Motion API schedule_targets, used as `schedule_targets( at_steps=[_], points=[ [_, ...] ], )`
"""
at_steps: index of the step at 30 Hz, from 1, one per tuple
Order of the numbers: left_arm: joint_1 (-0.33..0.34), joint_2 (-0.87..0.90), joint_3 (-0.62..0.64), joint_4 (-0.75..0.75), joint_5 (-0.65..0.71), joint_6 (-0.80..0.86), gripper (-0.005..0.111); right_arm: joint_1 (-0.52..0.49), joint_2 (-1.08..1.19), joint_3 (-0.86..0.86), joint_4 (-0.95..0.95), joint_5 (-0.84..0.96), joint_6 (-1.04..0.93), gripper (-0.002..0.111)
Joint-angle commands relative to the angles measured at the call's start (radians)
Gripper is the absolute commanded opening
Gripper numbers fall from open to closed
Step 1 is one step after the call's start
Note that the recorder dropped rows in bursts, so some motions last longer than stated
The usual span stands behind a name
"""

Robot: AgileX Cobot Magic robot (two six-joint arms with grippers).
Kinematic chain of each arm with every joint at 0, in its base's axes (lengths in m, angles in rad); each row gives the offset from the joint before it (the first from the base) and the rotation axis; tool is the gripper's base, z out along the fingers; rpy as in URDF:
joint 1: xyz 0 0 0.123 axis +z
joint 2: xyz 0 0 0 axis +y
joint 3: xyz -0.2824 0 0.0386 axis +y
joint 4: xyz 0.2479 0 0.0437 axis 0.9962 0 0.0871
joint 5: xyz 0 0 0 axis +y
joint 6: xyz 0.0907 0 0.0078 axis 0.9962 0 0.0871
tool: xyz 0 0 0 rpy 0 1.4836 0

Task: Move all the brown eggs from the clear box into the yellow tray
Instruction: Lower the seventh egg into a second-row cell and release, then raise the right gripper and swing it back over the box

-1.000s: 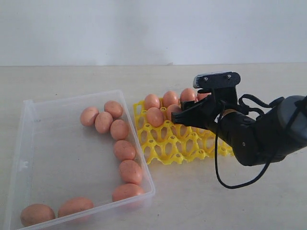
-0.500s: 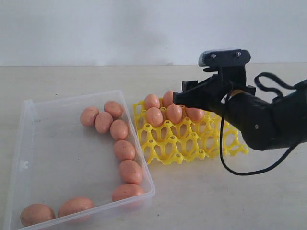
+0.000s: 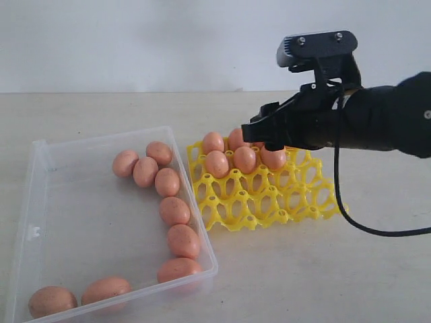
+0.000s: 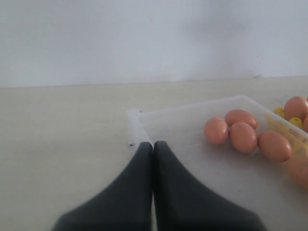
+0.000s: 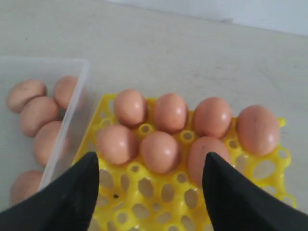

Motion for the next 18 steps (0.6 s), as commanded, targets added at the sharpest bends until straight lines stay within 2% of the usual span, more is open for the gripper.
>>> schedule_targets(
  at_steps=[1,7,12,16,18],
  points=[
    [-0.004,-0.003,-0.003,-0.005,-0.001,0.001,-0.004,0.055,-0.012,-0.086,-0.008,0.165,-0.029,0.059],
    [-0.004,-0.003,-0.003,-0.005,-0.001,0.001,-0.004,0.158,0.063,-0.260,-0.008,0.215,-0.019,0.059],
    [-0.004,-0.003,-0.003,-0.005,-0.001,0.001,-0.004,0.237,0.268,-0.526,-0.036,0.403,0.048,0.059],
    [-0.004,-0.003,-0.003,-0.005,-0.001,0.001,-0.004,0.287,0.475,-0.802,-0.127,0.519,0.213,0.059],
    [-0.004,-0.003,-0.003,-0.005,-0.001,0.001,-0.004,0.295,0.609,-0.987,-0.239,0.631,0.436,0.059]
  ],
)
